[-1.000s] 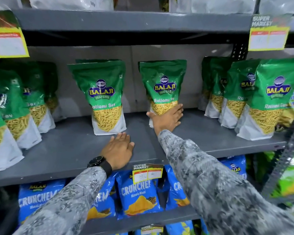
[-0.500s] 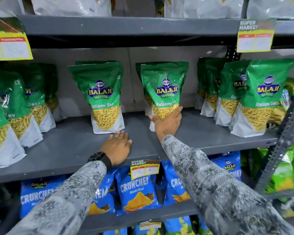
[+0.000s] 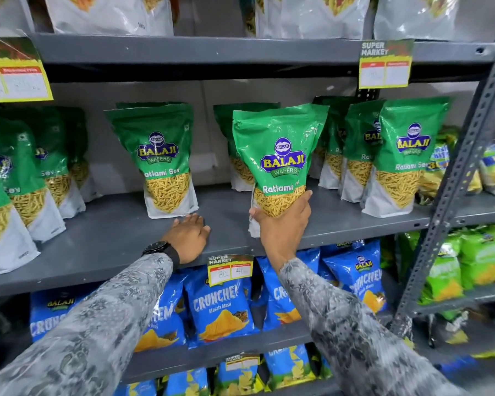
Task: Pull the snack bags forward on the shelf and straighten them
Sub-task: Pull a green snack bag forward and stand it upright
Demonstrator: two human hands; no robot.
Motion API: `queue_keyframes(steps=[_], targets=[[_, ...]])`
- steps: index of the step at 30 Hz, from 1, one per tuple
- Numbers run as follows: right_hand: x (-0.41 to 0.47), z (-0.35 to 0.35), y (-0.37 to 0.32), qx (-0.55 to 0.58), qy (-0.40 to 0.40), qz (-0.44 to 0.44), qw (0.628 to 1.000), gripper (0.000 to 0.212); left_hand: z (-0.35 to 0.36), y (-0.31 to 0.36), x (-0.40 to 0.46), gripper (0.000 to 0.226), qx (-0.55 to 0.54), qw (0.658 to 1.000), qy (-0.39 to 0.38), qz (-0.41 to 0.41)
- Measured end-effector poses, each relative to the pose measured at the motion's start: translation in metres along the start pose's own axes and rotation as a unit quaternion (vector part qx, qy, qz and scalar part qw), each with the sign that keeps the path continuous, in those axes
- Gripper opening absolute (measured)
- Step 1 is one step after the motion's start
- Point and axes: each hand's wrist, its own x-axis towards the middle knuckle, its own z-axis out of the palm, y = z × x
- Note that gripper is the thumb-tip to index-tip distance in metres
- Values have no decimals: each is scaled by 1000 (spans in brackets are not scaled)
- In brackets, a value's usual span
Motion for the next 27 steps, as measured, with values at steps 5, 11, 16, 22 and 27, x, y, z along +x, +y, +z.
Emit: queue_keyframes(steps=[5, 11, 16, 22, 27], targets=[[-8, -17, -2, -8, -10, 3, 1000, 139, 0, 0, 0, 58, 8, 1000, 3, 1], [-13, -26, -7, -17, -15, 2, 1000, 140, 2, -3, 1, 58, 10, 1000, 2, 3], [-14, -32, -8, -30, -31, -7, 999, 143, 2, -3, 1, 58, 10, 1000, 5, 9], [-25, -70, 15, 55, -55, 1, 997, 123, 3, -4, 3, 61, 9, 1000, -4, 6], [-38, -95, 41, 47, -55, -3, 997, 100, 4, -5, 5, 60, 17, 1000, 1, 4]])
